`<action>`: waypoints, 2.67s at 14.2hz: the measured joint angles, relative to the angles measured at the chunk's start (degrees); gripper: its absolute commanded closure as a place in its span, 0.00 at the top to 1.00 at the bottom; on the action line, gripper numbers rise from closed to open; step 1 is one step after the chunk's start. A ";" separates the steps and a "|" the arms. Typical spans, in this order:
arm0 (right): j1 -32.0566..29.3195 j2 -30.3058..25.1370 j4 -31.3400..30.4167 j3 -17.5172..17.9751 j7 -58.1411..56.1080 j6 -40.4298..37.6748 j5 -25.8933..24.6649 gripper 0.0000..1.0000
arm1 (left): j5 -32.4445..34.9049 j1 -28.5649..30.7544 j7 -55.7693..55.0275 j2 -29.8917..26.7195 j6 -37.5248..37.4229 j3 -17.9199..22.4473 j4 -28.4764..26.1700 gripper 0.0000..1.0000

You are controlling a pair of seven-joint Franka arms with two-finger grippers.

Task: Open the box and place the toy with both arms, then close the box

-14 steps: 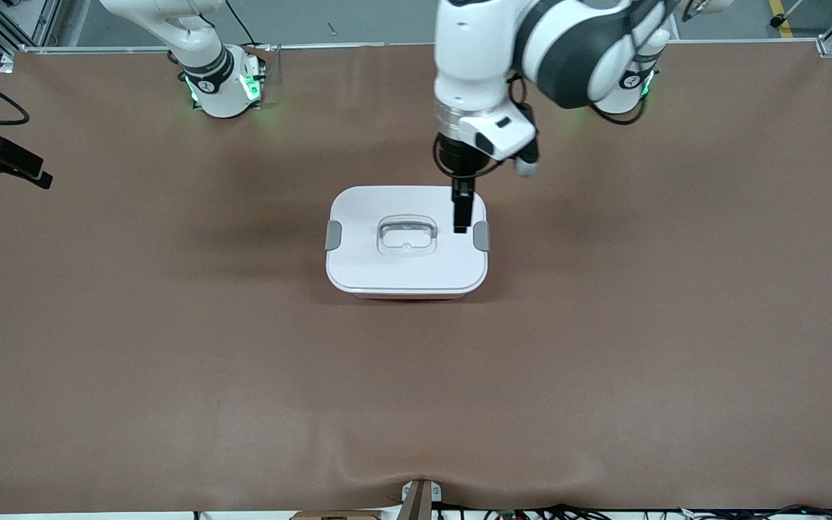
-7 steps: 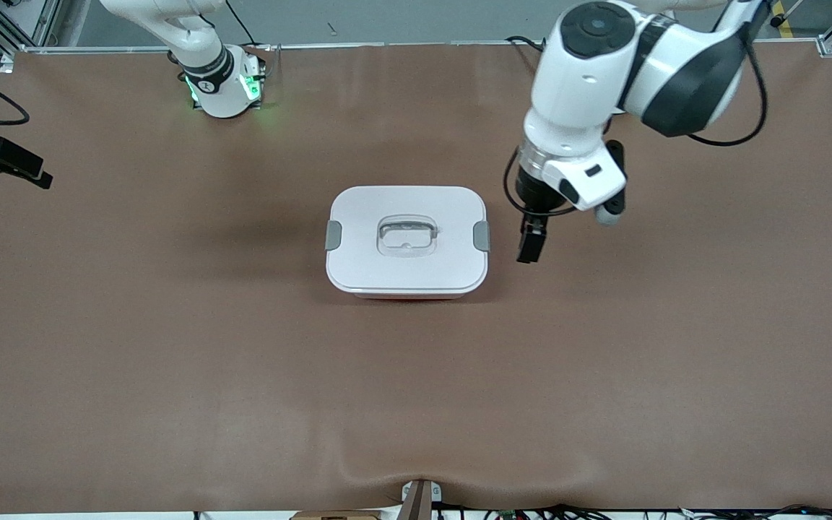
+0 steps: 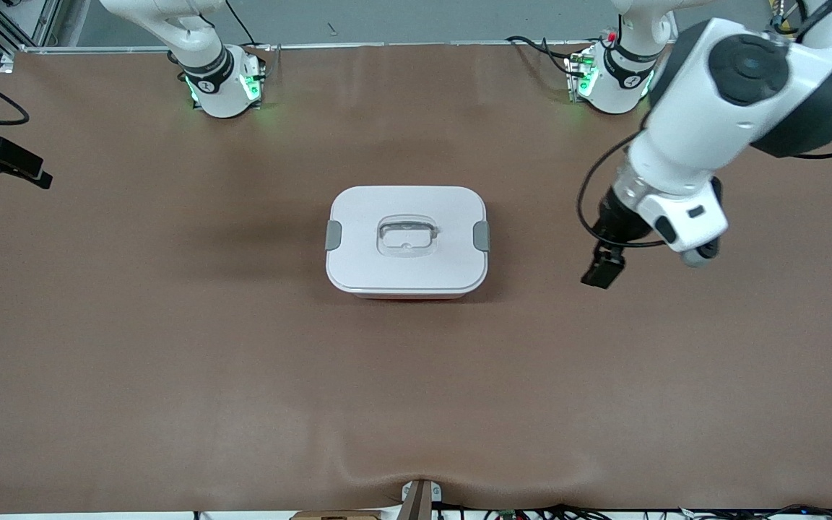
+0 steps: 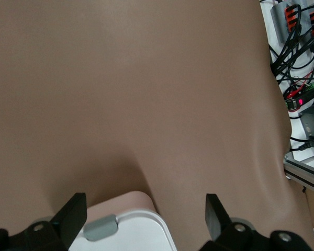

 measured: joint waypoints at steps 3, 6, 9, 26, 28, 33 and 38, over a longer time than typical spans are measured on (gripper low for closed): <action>0.00 0.00 0.00 0.01 0.00 0.02 0.00 1.00 | -0.61 3.33 9.22 0.00 -2.00 0.00 0.07 1.00; 0.01 0.00 -0.01 0.03 0.00 0.03 0.00 1.00 | -1.71 3.68 23.55 -1.15 -6.21 2.14 0.62 1.00; 0.02 0.00 -0.02 0.05 0.00 0.03 0.00 1.00 | -6.68 1.17 38.76 -5.80 -12.28 10.84 0.71 1.00; 0.68 0.00 -0.02 0.12 0.05 0.54 0.02 1.00 | -7.09 -17.15 83.37 -21.32 -25.40 37.79 -3.45 1.00; 0.79 0.00 -0.02 0.12 0.05 0.75 0.02 1.00 | -7.08 -17.14 85.18 -23.07 -23.88 37.83 -5.12 1.00; 0.96 0.00 -0.02 0.13 0.05 0.99 0.02 1.00 | -7.07 -17.14 86.83 -25.68 -20.23 37.81 -8.80 1.00; 1.15 0.00 -0.02 0.13 0.05 0.98 0.02 1.00 | -7.07 -17.62 87.87 -25.56 -18.96 37.62 -8.86 1.00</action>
